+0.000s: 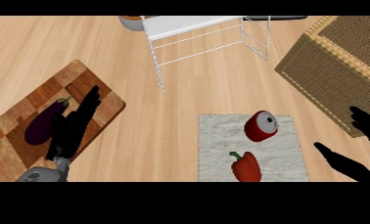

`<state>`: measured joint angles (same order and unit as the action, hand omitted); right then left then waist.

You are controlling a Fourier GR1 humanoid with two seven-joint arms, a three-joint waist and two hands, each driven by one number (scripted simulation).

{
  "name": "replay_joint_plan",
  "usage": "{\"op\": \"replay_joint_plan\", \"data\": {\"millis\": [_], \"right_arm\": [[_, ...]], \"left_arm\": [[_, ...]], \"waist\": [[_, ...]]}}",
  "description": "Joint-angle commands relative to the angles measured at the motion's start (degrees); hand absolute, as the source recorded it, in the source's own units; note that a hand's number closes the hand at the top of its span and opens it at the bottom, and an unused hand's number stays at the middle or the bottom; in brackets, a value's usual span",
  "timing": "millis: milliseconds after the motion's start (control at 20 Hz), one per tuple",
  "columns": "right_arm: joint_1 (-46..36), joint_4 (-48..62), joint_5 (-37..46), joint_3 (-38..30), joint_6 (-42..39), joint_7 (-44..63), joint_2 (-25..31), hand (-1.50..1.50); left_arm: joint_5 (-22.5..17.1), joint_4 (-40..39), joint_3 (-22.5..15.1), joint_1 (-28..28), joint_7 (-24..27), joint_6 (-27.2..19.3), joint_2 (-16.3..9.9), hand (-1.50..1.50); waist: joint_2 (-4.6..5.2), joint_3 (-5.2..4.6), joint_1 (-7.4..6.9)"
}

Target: Pick the bell pepper from the placemat and place it in the tiered shelf

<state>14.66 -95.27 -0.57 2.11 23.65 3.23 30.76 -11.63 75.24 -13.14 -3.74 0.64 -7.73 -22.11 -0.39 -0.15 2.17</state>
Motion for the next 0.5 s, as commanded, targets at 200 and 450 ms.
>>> {"op": "replay_joint_plan", "data": {"millis": [200,450], "right_arm": [[8.66,-13.16,-1.52,6.17,-7.1,-7.8,-2.67,-1.5],[13.82,-26.53,2.5,9.6,-10.16,3.89,2.83,-1.5]], "left_arm": [[1.73,3.08,-2.71,1.5,-2.96,0.86,1.64,0.0],[3.48,1.6,-2.48,0.96,-2.31,1.29,1.9,0.0]], "waist": [[0.13,0.14,-1.63],[0.25,0.07,-1.46]]}}
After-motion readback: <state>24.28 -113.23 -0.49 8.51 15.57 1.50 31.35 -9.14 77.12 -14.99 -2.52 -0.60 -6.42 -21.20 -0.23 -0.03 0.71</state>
